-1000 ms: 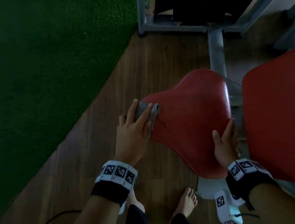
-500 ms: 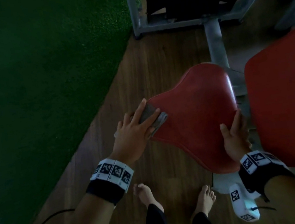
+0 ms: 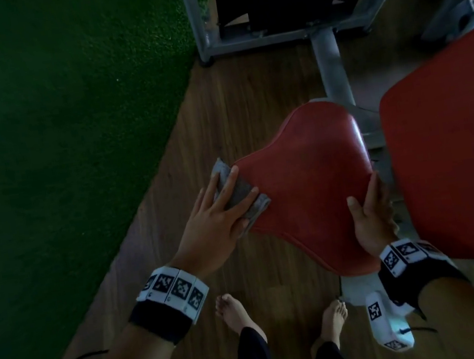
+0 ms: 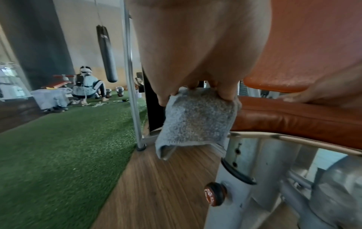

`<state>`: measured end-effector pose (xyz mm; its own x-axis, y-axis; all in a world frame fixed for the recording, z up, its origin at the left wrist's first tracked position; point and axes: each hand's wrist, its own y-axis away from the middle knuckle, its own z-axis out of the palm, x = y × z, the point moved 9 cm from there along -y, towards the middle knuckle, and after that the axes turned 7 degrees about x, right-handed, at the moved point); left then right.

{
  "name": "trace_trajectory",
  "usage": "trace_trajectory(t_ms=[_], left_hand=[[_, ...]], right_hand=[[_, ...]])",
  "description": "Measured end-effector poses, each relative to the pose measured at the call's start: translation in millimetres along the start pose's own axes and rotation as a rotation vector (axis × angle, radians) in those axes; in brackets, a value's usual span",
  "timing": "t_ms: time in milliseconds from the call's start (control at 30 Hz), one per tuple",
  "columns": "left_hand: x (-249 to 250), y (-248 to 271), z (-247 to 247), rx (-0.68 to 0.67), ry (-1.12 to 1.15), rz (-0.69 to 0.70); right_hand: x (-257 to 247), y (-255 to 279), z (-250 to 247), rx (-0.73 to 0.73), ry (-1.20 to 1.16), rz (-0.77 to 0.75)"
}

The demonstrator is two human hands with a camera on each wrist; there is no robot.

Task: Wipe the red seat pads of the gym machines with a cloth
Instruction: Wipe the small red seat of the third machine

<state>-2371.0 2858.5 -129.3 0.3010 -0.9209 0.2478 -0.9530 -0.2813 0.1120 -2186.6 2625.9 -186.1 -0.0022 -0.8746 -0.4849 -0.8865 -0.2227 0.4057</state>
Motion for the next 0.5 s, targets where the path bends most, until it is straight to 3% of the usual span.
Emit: trace_trajectory(t_ms=[133,200,333,400,500], left_hand=[[8.7,14.2,3.3,-0.025,-0.036,-0.014],[15.1,26.2,5.0,-0.005,0.015,-0.093],[14.8,25.8,-4.9,0.213,0.235,-0.312],[14.7,16.2,-6.6,0.291,0.267,-0.305],[10.0,-4.0,-5.0,0.284,0.270,-0.211]], right_hand=[[1.0,1.1,-0.5,-0.004,-0.007,0.019],[1.1,1.0,-0.3,-0.010,-0.013,0.021],[1.9,1.3,1.2,-0.021,-0.021,0.026],[1.8,1.5,1.3,-0.016,-0.026,0.023],[1.0,1.0,-0.2,0.003,0.008,0.005]])
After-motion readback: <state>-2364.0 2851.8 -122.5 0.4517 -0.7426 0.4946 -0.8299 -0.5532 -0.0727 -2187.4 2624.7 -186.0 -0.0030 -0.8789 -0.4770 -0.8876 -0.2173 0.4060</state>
